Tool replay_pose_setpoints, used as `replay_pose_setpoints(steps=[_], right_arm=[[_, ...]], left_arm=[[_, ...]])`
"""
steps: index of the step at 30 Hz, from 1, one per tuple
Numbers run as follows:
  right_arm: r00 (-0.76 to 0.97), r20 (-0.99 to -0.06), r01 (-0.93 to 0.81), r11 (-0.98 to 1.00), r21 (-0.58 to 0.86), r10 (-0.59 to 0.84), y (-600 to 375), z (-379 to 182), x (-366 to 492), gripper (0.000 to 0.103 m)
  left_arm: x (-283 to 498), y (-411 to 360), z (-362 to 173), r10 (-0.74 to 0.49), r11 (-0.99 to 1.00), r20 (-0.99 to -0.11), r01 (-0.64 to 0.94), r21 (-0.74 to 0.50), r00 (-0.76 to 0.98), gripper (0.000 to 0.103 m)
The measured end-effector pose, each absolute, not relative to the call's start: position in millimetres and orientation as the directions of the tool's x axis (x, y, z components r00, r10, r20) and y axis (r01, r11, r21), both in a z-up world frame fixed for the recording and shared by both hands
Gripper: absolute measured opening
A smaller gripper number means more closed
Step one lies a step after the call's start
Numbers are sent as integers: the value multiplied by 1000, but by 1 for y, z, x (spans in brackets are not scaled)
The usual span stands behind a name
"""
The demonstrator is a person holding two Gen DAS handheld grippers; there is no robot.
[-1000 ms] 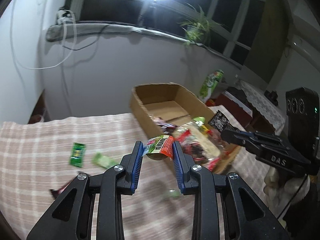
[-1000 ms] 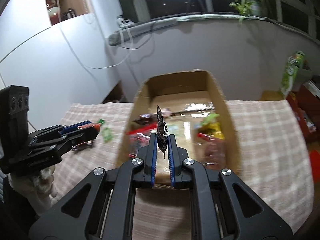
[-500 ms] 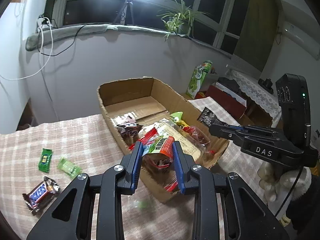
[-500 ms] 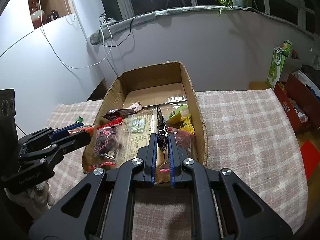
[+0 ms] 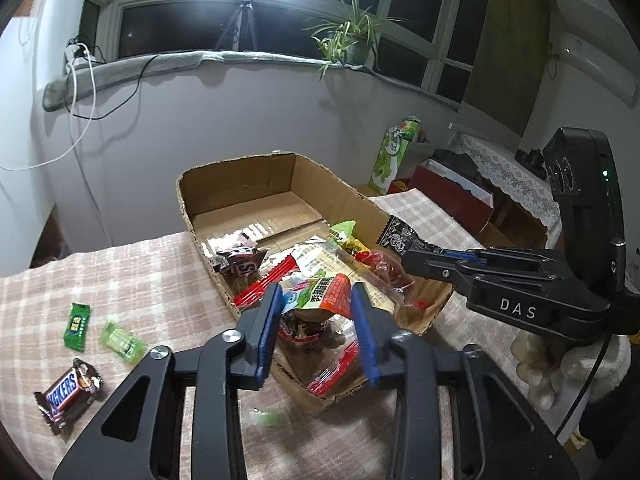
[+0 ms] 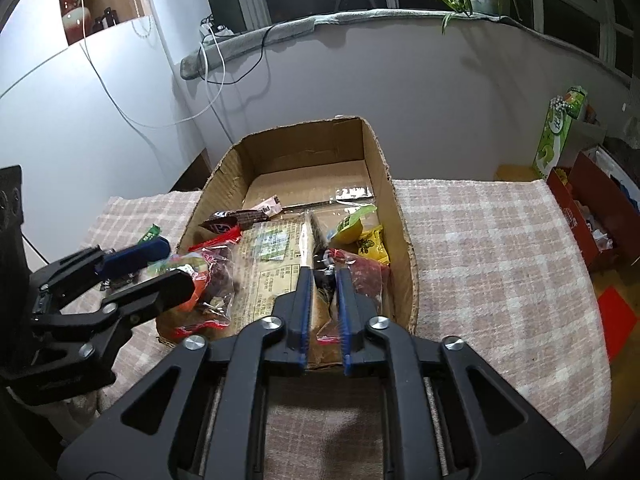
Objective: Organize snacks
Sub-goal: 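Carry both candies into the box and open both grippers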
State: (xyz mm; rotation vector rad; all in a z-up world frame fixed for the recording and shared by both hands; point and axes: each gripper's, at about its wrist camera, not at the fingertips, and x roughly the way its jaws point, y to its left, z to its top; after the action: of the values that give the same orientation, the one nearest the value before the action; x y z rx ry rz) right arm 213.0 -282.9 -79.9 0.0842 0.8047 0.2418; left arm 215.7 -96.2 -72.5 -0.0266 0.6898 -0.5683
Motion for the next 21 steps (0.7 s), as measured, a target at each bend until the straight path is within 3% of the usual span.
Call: replay_pose_setpoints(steps=[1,3,21], right_arm=[[671,-703,-177,972,158,236,-283,-79,213,58],[699,-684,-157,978,136,207,-284,-76,210,73],[713,-675,-139,982,130,190,-289,-67,205,73]], left_arm=[[215,-96,-72,-499,852,-596,482,-204,629,49],[213,-97,-70,-503,850,-590,487,-203,632,53],[210,-97,-67,-491,854,-589,488,-180,642,54]])
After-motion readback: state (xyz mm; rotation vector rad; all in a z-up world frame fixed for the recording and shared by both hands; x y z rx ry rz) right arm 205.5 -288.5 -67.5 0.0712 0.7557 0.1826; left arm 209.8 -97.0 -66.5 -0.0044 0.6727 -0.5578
